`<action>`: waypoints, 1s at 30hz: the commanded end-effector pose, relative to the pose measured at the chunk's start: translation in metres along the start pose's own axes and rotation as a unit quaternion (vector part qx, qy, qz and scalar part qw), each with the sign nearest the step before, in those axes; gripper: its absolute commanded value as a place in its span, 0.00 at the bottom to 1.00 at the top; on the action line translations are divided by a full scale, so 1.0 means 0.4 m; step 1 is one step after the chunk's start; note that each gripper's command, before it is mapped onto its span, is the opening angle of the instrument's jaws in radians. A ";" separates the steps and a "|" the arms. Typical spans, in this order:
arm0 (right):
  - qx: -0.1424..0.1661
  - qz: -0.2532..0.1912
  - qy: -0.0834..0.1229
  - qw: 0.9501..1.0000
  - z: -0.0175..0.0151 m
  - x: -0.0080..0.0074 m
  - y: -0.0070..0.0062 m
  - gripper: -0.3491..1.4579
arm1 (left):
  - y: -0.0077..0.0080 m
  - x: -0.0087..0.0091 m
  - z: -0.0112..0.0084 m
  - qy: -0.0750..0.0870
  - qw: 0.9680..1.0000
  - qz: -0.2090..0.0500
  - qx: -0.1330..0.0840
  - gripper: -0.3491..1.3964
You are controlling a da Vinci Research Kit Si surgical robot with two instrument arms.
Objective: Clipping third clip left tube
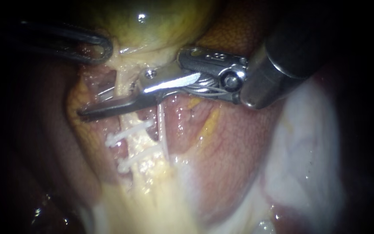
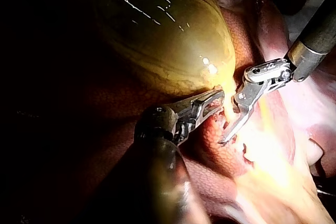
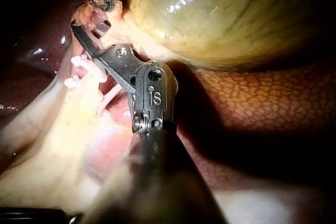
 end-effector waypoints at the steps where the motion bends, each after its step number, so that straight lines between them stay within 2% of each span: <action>1: 0.000 0.000 0.000 1.000 0.0000 0.0000 -0.0001 0.10 | 0.0000 0.0000 0.0000 0.000 1.000 0.000 0.000 0.00; 5: -0.003 0.000 0.002 1.000 -0.0002 0.0002 -0.0001 0.18 | -0.0001 0.0000 0.0000 0.000 1.000 0.000 0.000 0.00; 10: -0.017 -0.006 0.014 1.000 0.0000 0.0008 0.0004 0.40 | -0.0002 0.0000 0.0000 0.000 1.000 0.000 0.000 0.00; 12: -0.020 -0.009 0.019 1.000 0.0002 0.0010 0.0007 0.43 | -0.0002 0.0000 0.0000 0.000 1.000 0.000 0.000 0.00; 30: -0.020 -0.030 0.021 0.999 -0.0022 0.0005 0.0012 0.47 | -0.0002 0.0000 -0.0001 0.000 1.000 0.000 0.000 0.00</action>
